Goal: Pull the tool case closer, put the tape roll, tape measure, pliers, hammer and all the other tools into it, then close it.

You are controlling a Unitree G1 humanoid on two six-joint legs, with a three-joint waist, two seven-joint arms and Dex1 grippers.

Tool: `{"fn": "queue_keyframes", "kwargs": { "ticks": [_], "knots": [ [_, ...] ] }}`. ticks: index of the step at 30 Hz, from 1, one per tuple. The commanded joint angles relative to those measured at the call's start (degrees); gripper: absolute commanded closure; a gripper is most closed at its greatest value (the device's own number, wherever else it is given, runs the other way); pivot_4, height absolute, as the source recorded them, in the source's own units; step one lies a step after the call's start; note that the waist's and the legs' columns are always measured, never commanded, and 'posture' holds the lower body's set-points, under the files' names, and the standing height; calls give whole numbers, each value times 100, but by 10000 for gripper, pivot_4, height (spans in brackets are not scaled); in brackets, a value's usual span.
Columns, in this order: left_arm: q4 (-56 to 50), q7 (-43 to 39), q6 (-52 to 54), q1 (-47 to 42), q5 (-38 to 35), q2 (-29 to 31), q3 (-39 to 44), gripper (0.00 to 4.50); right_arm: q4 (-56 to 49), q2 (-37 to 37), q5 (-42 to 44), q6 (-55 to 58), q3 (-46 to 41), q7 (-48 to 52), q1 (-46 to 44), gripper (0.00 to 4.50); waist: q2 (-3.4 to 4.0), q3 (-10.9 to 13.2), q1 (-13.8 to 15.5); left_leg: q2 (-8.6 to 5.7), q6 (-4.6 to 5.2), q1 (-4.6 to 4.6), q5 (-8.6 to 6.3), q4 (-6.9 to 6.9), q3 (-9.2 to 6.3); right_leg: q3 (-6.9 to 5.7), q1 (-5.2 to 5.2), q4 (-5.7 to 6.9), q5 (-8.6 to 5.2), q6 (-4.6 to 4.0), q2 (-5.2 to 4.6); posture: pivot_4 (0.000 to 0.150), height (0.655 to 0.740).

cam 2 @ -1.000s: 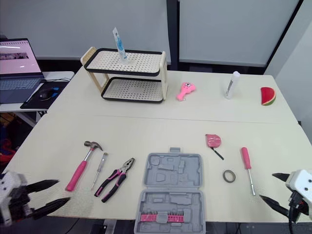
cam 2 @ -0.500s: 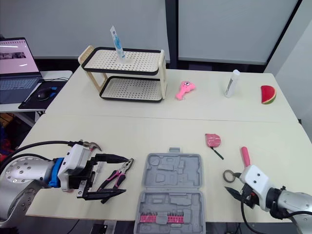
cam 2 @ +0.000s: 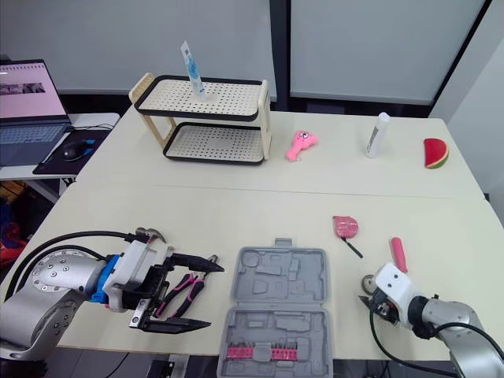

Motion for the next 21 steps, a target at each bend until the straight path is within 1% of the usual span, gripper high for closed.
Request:
{"fn": "queue_keyframes", "kwargs": {
  "ticks": [1, 6, 7, 8, 12, 16, 19, 21],
  "knots": [
    [13, -70, -151, -47, 48, -15, -49, 0, -51, -4, -4, 31, -29, -45, -77, 31652, 0, 0, 0, 0, 0, 0, 0, 0, 0, 0, -1, 0, 0, 0, 0, 1500, 7350],
    [105, -63, -182, -102, 93, -19, -61, 0, -77, -19, 55, 120, -65, -26, -97, 41047, 0, 0, 0, 0, 0, 0, 0, 2, -1, -1, 1, 1, 1, 0, 0, 1500, 7350],
    [119, -59, -190, -100, 105, -19, -51, 0, -104, -24, 84, 148, -91, -13, -94, 43556, 0, 0, 0, 0, 0, 0, 0, 2, -1, -1, 1, 1, 1, 0, 0, 1500, 7350],
    [159, -46, -179, -109, 116, -11, -28, 0, -144, -45, 116, 191, -125, 10, -98, 44842, 0, 0, 0, 0, 0, 0, 0, 2, -1, -1, 1, 1, 1, 0, 0, 1500, 7350],
    [399, 12, -218, -90, 230, 56, 116, 0, -433, -133, 308, 450, -294, 131, -128, 44842, 0, 0, 0, 0, 0, 1, 0, 2, -2, -1, 1, 2, 1, 0, 1, 1500, 7350],
    [773, 190, -205, 8, 327, 194, 500, 0, -1367, -357, 809, 1214, -339, 354, -341, 44842, 4, 3, -13, 1, 0, 0, 0, 2, -3, -1, -1, 4, 1, 1, 3, 1500, 7350],
    [1078, 257, -281, 133, 463, 315, 751, 0, -2048, -245, 1273, 2102, 174, 302, -1124, 44842, 2, 8, -83, 6, 0, 2, 0, -1, -6, 0, -4, 4, -3, 4, 9, 1500, 7350],
    [1151, 307, -204, 174, 461, 358, 853, 0, -2126, 72, 1402, 2573, 705, 111, -1839, 44842, -2, 10, -108, 8, 1, -5, 0, -3, -10, 0, -14, 4, -3, 7, 11, 1500, 7350]
  ]
}}
